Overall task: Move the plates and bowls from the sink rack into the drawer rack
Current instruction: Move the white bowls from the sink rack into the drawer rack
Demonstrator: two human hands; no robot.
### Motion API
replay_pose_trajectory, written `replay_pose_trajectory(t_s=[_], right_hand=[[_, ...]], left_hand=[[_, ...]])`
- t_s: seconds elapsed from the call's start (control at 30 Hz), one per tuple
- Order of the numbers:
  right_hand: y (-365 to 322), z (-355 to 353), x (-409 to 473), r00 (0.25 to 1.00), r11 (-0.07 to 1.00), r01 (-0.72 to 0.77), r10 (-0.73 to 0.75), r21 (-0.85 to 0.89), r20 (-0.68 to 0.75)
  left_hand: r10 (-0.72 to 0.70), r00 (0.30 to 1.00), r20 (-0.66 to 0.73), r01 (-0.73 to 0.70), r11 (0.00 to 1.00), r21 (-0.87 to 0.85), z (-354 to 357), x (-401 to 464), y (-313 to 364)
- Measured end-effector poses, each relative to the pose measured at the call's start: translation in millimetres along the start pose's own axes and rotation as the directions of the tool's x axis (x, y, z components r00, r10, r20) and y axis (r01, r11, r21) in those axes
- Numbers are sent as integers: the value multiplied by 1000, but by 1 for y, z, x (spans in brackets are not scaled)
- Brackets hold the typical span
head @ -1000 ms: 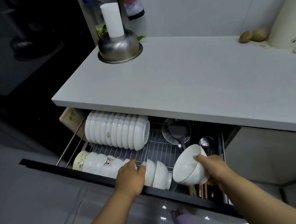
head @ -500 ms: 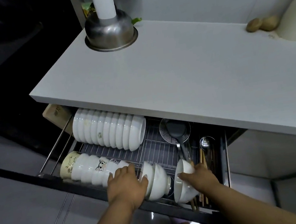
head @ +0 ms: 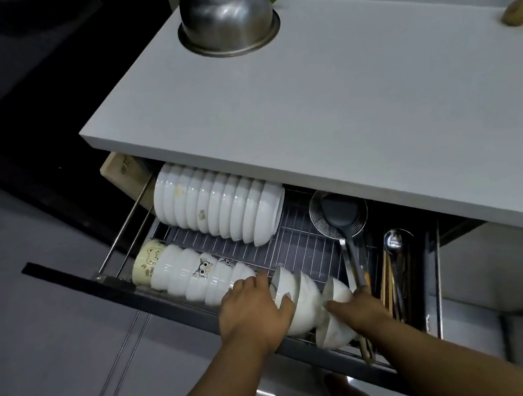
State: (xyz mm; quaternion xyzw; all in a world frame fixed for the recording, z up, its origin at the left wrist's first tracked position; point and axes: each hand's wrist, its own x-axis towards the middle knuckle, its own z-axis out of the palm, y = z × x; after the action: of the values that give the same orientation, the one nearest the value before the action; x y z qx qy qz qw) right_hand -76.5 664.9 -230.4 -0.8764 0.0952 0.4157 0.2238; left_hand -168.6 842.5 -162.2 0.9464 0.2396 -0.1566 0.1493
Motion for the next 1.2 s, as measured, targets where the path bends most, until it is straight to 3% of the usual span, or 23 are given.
replay_pose_trajectory(t_s=[0.23, 0.63, 0.9, 1.03, 1.2], right_hand=[[-1, 17, 15, 998, 994, -26, 20, 104, 57], [-13, 21, 11, 998, 999, 40, -40, -5, 48], [-34, 10, -29, 968, 964, 240, -246, -111, -42], [-29, -3, -55, 910, 897, 347, -393, -275, -133], [-15, -18, -66, 820, 819, 343, -500, -460, -279]], left_hand=[[3, 1000, -27, -5, 999, -49, 2, -1, -2], [-10, 999, -35, 7, 997, -78, 1, -1, -1], [-20, 999, -37, 17, 998, -60, -2, 9, 4], [-20, 999, -49, 17, 998, -61, -6, 22, 10], [-14, 996, -86, 10, 999, -52, -8, 41, 16]])
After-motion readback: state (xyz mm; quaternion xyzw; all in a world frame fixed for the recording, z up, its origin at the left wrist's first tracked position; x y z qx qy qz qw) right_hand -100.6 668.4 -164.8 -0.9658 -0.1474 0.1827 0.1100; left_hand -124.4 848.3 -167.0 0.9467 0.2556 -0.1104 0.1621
